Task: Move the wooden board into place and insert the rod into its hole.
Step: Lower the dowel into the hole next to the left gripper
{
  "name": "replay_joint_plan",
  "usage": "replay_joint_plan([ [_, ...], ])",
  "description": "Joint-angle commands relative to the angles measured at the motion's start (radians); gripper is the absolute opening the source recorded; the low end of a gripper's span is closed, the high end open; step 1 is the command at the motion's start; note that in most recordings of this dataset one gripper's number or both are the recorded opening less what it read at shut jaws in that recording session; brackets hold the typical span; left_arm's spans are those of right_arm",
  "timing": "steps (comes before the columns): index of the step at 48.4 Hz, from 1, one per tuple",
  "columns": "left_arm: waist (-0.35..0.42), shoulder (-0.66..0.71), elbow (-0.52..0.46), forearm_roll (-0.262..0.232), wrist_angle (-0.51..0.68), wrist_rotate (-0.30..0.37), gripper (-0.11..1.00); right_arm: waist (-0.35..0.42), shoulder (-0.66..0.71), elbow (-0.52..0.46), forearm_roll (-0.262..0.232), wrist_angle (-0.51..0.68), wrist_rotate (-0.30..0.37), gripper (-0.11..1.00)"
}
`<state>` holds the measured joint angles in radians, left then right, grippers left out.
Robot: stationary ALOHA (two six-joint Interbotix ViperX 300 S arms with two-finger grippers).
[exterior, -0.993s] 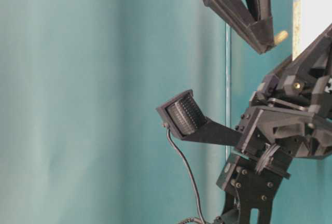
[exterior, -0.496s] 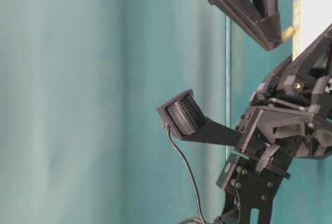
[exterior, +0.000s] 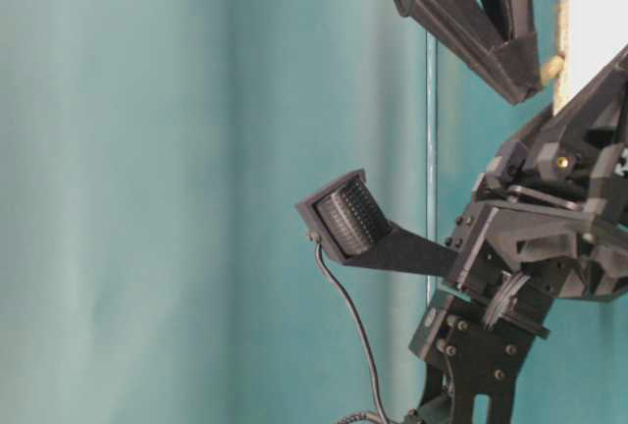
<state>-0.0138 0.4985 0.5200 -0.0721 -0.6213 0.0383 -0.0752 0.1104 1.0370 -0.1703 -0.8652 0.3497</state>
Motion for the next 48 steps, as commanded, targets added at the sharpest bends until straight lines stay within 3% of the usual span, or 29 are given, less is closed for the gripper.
replay_joint_plan([
  [1,-0.006,-0.029,-0.003,0.002,0.003,-0.005,0.21,0.003,-0.008,0.000,-0.002,-0.003,-0.002,0.09],
  [32,-0.006,-0.031,-0.002,0.003,0.018,-0.006,0.21,0.009,-0.023,0.054,0.003,0.008,0.005,0.09],
  [48,-0.006,-0.031,-0.003,0.002,0.018,-0.006,0.21,0.009,-0.037,0.055,0.003,0.101,0.006,0.09],
])
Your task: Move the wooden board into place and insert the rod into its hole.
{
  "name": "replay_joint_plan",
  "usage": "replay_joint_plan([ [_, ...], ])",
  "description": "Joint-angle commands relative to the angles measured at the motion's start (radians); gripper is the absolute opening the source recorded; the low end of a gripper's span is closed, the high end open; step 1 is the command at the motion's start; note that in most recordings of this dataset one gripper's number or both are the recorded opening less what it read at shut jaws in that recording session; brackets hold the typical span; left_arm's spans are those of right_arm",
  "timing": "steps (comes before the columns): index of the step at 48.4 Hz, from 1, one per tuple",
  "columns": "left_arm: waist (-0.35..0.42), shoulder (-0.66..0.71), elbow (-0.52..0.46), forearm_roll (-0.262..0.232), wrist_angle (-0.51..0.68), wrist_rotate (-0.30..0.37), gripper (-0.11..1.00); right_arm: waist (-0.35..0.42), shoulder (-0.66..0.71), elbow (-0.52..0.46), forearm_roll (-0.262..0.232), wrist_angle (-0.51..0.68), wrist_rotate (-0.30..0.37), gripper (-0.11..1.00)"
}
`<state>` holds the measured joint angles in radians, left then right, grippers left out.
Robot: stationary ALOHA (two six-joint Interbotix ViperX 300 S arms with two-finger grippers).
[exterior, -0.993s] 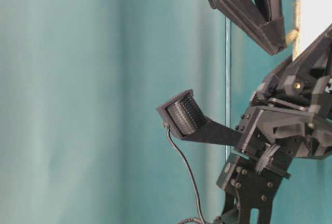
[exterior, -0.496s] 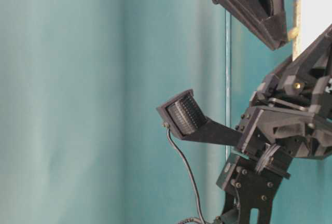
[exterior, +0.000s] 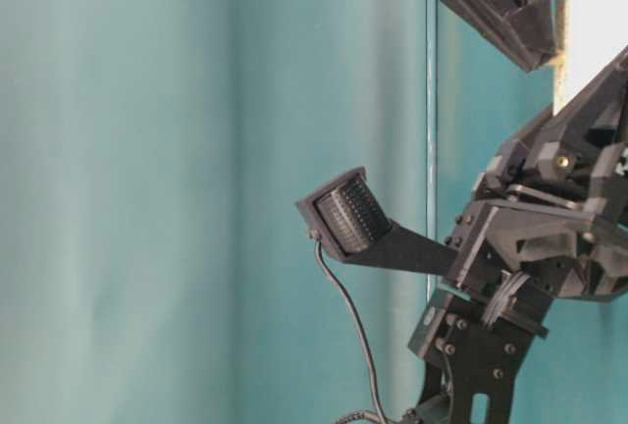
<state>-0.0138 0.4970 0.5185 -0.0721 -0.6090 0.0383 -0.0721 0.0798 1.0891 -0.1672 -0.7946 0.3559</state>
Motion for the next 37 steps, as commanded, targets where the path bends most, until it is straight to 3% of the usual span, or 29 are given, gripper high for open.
replay_joint_plan([
  [1,-0.006,-0.029,-0.002,0.002,0.005,-0.006,0.21,0.008,-0.006,0.003,0.000,0.034,0.000,0.09],
  [9,-0.006,-0.029,-0.003,0.002,0.005,-0.006,0.21,0.009,-0.006,-0.002,0.000,0.060,0.009,0.09],
  [24,-0.006,-0.031,-0.002,0.002,0.006,-0.006,0.21,0.020,-0.034,-0.032,-0.003,0.227,0.014,0.09],
  [37,-0.006,-0.034,-0.002,0.002,0.006,-0.006,0.21,0.021,-0.086,-0.035,-0.003,0.253,0.037,0.09],
])
